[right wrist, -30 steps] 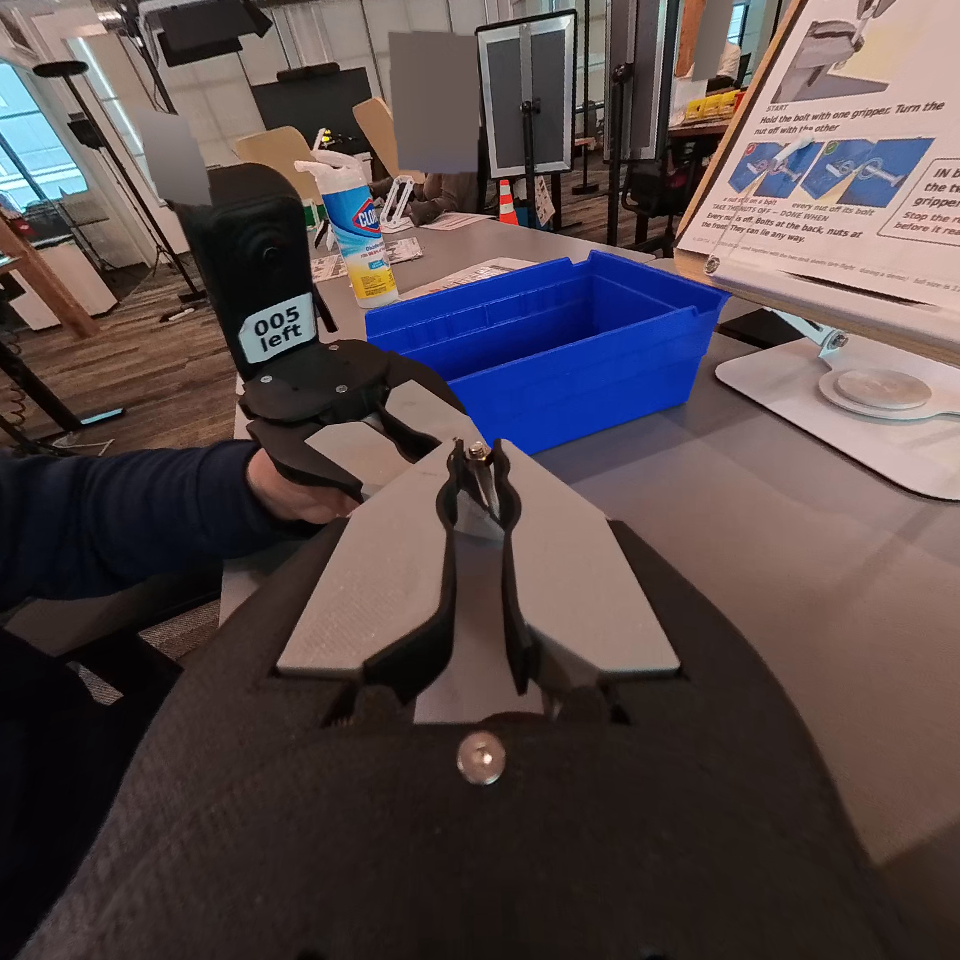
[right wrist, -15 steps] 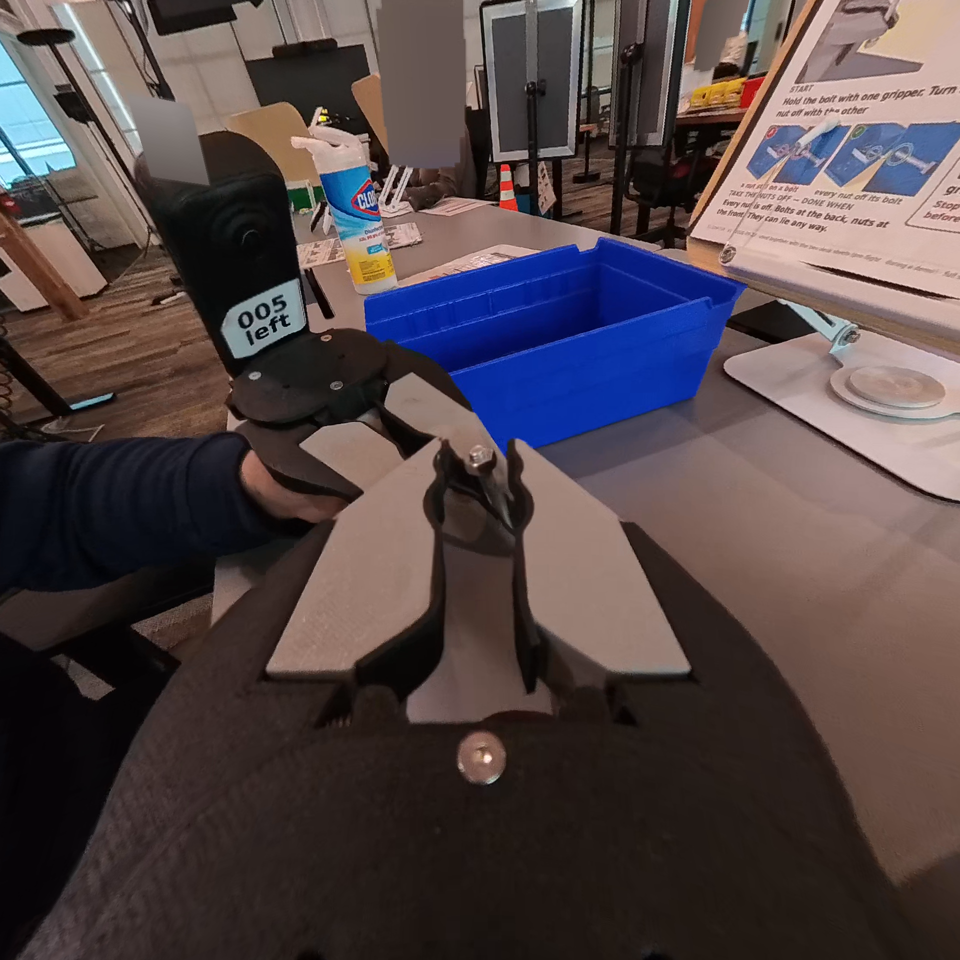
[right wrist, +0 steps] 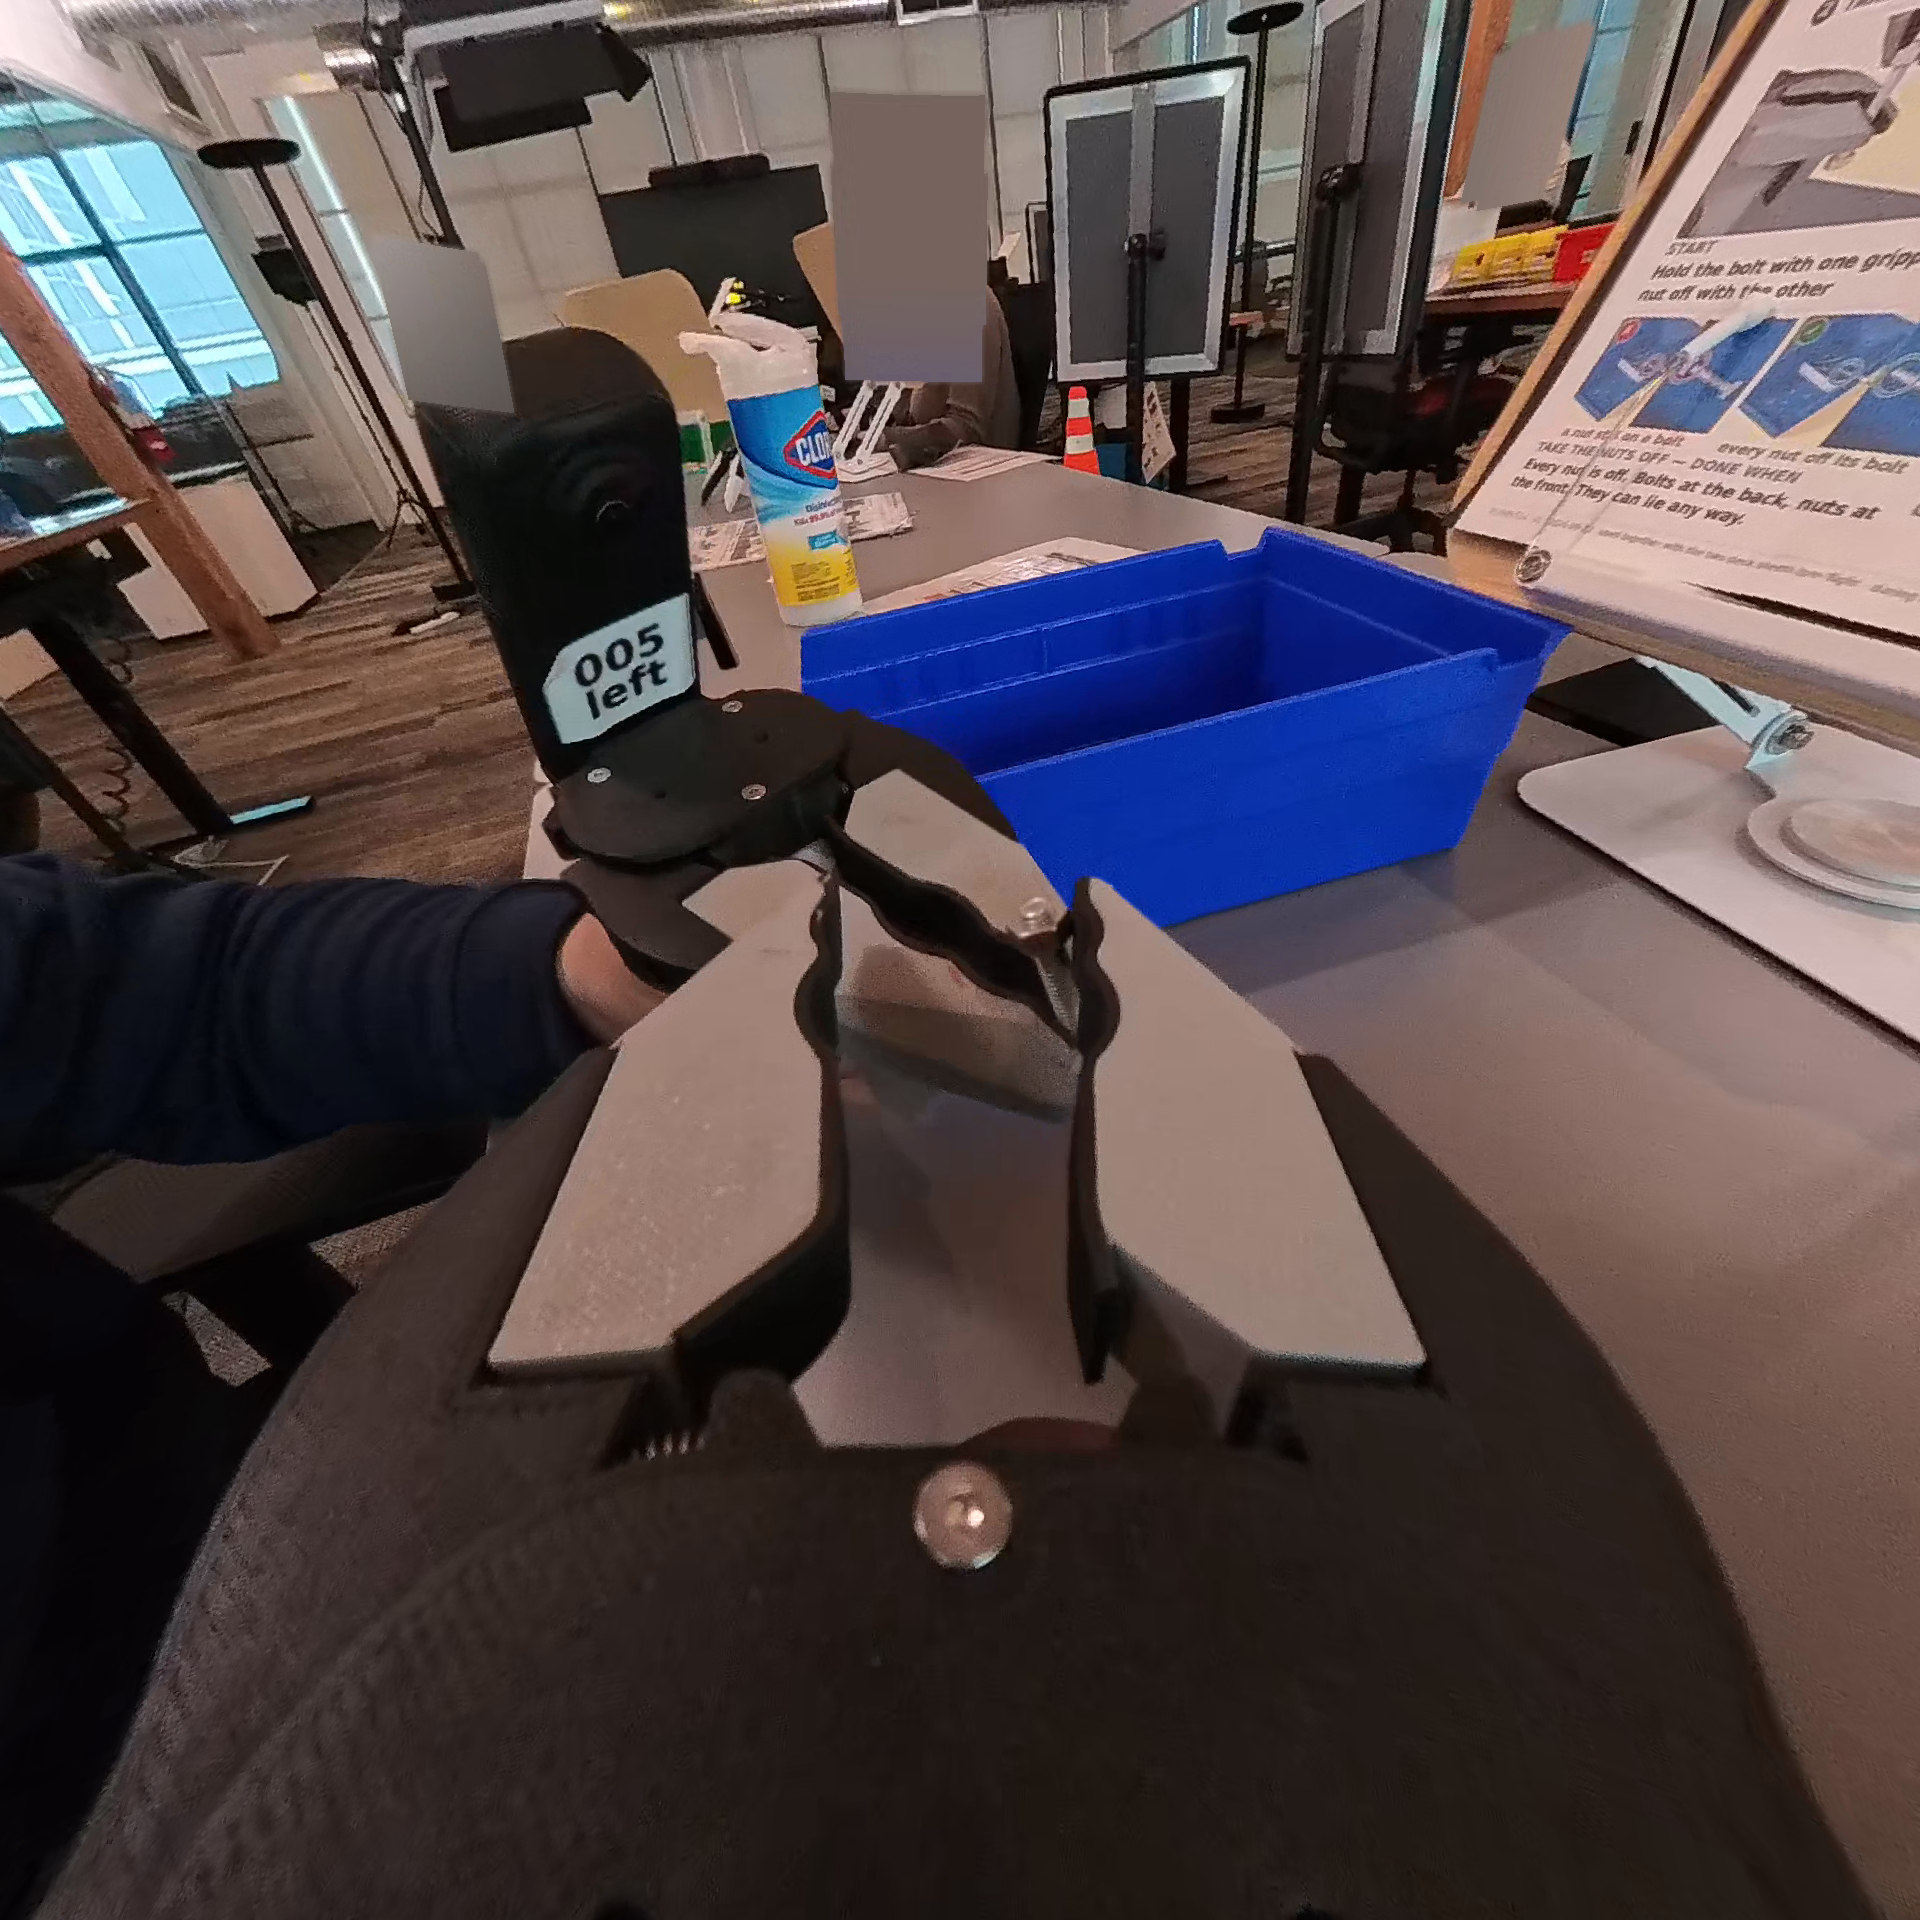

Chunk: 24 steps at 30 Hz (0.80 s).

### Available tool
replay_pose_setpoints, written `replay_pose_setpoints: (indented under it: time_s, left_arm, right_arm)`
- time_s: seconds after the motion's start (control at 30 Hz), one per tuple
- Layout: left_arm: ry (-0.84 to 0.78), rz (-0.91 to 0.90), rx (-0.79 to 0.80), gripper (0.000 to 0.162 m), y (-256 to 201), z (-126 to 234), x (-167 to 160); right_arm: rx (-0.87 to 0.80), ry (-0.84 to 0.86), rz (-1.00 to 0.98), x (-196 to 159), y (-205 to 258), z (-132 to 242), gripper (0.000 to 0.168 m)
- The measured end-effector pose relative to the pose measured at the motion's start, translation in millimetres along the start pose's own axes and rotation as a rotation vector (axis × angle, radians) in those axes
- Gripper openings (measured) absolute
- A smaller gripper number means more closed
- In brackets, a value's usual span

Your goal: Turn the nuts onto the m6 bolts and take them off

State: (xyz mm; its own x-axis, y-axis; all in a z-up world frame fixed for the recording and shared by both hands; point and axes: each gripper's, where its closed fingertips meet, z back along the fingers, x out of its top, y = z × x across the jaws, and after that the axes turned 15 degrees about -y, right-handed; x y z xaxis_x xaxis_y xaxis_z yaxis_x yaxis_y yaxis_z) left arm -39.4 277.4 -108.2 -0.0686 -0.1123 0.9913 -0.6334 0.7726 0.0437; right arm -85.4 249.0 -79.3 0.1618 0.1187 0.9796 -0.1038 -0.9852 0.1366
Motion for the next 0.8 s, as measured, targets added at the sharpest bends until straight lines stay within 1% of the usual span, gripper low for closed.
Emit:
replay_pose_setpoints:
  time_s: [0.07, 0.2, 0.3, 0.43, 0.53, 0.6, 0.7, 0.8]
  left_arm:
    - [0.002, -0.011, 0.002, 0.002, -0.7, -0.3, -0.3]
    - [-0.030, 0.014, 0.039, 0.002, 9.5, 3.4, 6.9]
    - [-0.030, 0.025, 0.042, 0.002, 11.1, 4.2, 7.8]
    - [0.001, -0.025, -0.003, 0.002, -1.4, 0.8, 2.2]
    - [0.009, -0.042, -0.002, 0.002, -2.0, 1.0, 1.9]
    - [0.000, -0.024, 0.018, 0.002, 3.3, 2.7, 4.2]
    - [0.004, -0.008, 0.042, 0.002, 9.9, 4.9, 4.9]
    - [0.030, -0.015, 0.003, 0.002, 1.4, 3.1, 0.3]
  right_arm:
    - [-0.003, 0.006, 0.008, -0.9, 0.0, -0.3, 0.042]
    - [-0.037, -0.039, 0.020, 9.6, -8.6, 5.2, 0.039]
    - [-0.006, -0.053, -0.016, 11.6, -4.4, 4.9, 0.033]
    - [0.011, -0.009, -0.024, 1.7, 2.8, -4.0, 0.041]
    - [-0.031, 0.001, 0.044, 3.4, -5.1, -1.9, 0.038]
    - [-0.054, -0.020, 0.039, 9.5, -11.6, 1.9, 0.037]
    - [-0.026, -0.059, -0.003, 16.6, -9.9, 5.8, 0.033]
    - [0.007, -0.035, 0.020, 11.0, -2.1, 2.7, 0.031]
